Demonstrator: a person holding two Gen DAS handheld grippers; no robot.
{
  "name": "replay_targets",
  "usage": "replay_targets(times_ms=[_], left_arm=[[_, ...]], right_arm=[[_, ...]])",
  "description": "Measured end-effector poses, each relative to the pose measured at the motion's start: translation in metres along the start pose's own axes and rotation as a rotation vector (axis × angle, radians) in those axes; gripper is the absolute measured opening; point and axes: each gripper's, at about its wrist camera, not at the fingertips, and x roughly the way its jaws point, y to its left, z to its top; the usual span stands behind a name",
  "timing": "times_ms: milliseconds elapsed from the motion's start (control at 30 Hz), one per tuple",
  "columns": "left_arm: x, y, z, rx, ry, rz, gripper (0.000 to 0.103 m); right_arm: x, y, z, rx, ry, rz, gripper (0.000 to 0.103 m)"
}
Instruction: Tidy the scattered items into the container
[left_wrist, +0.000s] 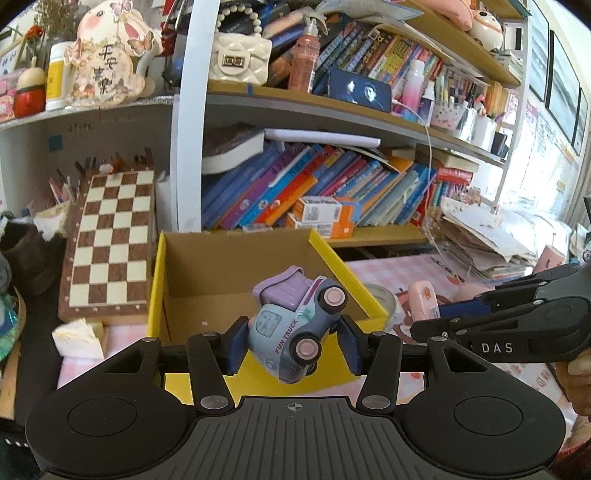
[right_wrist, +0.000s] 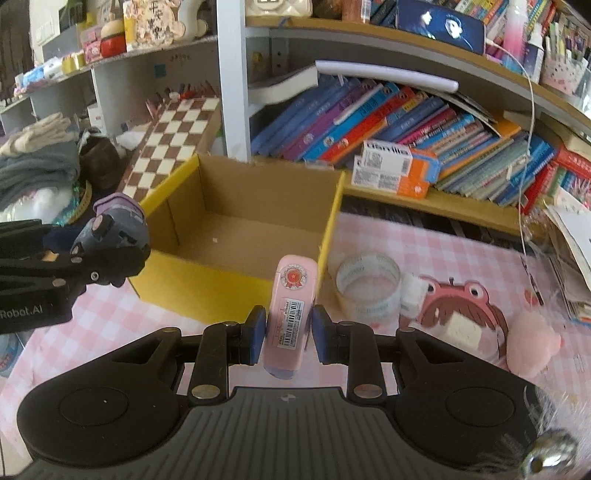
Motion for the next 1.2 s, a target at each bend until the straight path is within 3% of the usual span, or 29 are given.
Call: replay_targets(times_ms=[833,1200], left_arm=[[0.062,0.03,0.029,0.014,0.054,0.071,0.05],[0.087,0.038,0.027,0.033,0.1,0.099,0.05]], right_arm=[[0.061,-0.005,0.051,-0.011,-0.001,0.092,0.026],[0.088,-0.005,0.056,-0.015,0.04,0.115,0.026]])
